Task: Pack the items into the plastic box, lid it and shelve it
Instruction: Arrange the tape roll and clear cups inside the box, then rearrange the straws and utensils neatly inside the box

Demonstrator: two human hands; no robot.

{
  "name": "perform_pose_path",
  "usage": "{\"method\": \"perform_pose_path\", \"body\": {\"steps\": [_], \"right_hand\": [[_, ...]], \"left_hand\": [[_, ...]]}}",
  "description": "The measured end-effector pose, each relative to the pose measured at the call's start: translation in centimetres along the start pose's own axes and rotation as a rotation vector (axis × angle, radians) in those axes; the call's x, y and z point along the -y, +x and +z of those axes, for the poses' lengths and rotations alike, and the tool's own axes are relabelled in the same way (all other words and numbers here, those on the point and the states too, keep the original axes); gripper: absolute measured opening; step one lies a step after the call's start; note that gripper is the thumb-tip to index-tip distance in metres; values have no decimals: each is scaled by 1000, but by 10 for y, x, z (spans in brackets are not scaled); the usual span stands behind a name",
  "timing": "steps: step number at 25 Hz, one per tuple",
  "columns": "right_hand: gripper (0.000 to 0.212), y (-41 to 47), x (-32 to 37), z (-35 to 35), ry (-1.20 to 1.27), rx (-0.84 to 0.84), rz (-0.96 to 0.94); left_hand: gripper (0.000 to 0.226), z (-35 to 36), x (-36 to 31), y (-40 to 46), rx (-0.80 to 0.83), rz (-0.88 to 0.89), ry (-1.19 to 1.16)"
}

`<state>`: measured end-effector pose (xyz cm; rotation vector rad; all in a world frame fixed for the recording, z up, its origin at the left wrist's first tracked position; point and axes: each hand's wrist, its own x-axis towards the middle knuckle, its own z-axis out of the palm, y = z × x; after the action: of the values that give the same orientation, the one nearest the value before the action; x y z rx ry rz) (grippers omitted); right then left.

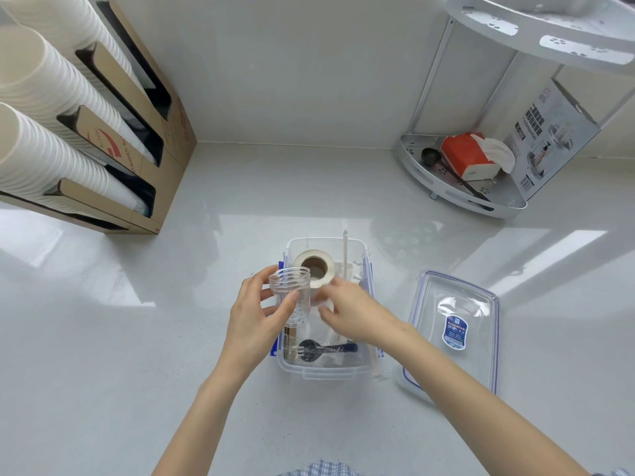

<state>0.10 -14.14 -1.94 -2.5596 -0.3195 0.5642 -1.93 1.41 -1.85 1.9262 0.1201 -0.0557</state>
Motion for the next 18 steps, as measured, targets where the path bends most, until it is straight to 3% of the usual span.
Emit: {"method": "perform_pose_path", "body": {"steps": [3,6,15,18], "right_hand": [[36,-11,5,10,-9,284,-50],[29,-13,5,20,-7,303,-40],[13,-20,-20,-9,468,-141,110],[18,-18,-30,-17,671,-367,198]], "left_hand": [[49,-2,-2,2,-20,1,26],[50,-4,-3,2,-32,-2,42],[50,-3,-17,12,-148,33,78],[52,3,-16,13,-36,74,229]]}}
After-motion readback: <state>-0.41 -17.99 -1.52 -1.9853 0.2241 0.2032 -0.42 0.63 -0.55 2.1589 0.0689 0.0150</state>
